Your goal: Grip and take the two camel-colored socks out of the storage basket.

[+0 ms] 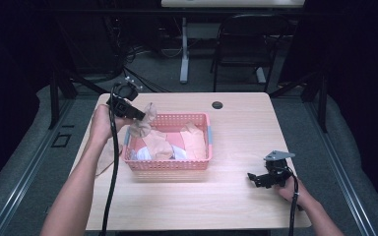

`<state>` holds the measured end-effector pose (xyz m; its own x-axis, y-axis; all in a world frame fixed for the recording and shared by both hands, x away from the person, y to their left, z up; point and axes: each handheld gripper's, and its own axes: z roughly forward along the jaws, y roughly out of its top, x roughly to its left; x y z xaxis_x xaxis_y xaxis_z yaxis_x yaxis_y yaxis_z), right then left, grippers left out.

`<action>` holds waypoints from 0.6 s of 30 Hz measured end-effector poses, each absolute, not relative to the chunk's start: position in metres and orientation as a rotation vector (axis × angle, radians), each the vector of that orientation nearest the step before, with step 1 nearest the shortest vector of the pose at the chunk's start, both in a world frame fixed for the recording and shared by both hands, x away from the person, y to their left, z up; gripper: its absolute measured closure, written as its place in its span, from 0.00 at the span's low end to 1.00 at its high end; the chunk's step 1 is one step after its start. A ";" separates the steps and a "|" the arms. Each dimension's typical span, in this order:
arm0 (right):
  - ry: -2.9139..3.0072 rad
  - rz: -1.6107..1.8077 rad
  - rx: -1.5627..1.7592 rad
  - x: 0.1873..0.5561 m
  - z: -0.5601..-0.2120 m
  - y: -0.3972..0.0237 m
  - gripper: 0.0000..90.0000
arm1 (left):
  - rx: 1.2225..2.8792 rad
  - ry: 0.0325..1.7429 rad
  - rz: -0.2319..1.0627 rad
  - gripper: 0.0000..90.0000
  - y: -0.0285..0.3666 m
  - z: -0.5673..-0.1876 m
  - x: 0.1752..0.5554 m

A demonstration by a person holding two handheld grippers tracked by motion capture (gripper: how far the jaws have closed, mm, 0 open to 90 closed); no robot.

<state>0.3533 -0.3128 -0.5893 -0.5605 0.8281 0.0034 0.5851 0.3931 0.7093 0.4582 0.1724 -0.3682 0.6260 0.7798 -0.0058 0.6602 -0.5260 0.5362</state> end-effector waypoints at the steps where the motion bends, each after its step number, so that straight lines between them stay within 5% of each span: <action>1: 2.305 0.963 1.224 0.353 -0.589 -0.313 0.00 | 2.355 1.131 0.328 0.94 0.173 -0.365 0.458; 18: 2.317 0.960 1.214 0.355 -0.589 -0.313 0.00 | 2.314 1.225 0.413 0.94 0.225 -0.340 0.442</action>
<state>0.3545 -0.3129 -0.5891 -0.5696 0.8219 0.0010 0.5818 0.4024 0.7068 0.4420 0.2247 -0.3403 0.5526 0.8326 0.0379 0.6857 -0.4800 0.5472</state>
